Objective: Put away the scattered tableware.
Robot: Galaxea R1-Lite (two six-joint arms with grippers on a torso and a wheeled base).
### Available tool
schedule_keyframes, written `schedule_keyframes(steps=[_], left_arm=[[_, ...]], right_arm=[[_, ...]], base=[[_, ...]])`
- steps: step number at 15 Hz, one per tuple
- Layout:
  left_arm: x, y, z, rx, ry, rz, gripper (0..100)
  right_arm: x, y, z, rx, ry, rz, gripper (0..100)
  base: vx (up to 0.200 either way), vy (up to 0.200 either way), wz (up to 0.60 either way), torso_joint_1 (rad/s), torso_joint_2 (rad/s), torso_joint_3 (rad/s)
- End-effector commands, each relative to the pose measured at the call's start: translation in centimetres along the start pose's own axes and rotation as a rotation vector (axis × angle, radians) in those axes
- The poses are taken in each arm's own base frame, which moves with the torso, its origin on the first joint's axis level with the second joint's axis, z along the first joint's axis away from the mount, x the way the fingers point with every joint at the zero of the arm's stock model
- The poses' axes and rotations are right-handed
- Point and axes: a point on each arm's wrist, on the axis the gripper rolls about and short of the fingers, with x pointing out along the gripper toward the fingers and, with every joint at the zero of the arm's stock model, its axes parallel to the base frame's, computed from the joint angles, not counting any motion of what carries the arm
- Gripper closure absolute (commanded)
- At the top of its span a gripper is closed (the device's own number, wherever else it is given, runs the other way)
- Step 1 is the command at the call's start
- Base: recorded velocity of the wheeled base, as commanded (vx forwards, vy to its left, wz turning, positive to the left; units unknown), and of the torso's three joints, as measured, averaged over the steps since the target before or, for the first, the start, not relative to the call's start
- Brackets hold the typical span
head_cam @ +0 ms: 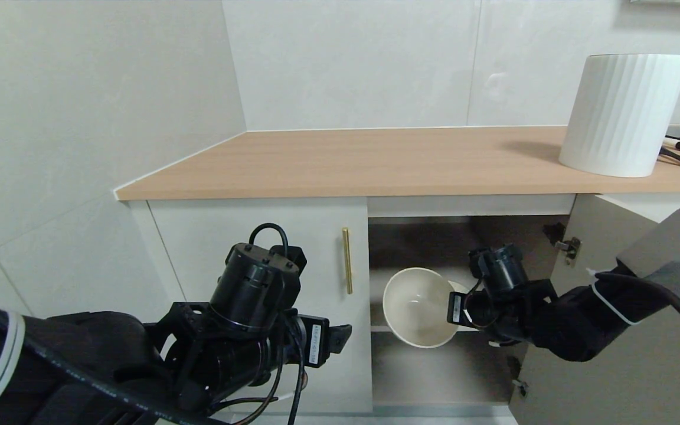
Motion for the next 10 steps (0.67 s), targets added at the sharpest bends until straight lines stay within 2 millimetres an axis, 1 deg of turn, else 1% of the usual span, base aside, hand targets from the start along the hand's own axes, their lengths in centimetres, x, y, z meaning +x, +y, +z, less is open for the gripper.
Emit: schedule_keyframes(steps=[1, 4, 7, 10], left_arm=[[-0.1, 0.0, 0.1, -0.001, -0.004, -0.001, 0], [0.0, 0.0, 0.1, -0.006, -0.006, 0.0, 0], [0.0, 0.5, 0.5, -0.023, -0.016, 0.013, 0], [-0.2, 0.6, 0.7, -0.026, -0.025, 0.014, 0]], right_arm=[[1.1, -0.8, 0.6, 0.02, -0.009, -0.024, 100], [2.8, -2.0, 0.9, 0.042, -0.012, -0.056, 100], [5.1, -3.7, 1.9, 0.077, -0.038, -0.107, 100], [6.7, -4.7, 2.0, 0.094, -0.036, -0.136, 100]], base=[[0.0, 0.0, 0.0, 0.0, 0.0, 0.0], [0.0, 0.0, 0.0, 0.0, 0.0, 0.0], [0.0, 0.0, 0.0, 0.0, 0.0, 0.0], [0.0, 0.0, 0.0, 0.0, 0.0, 0.0]])
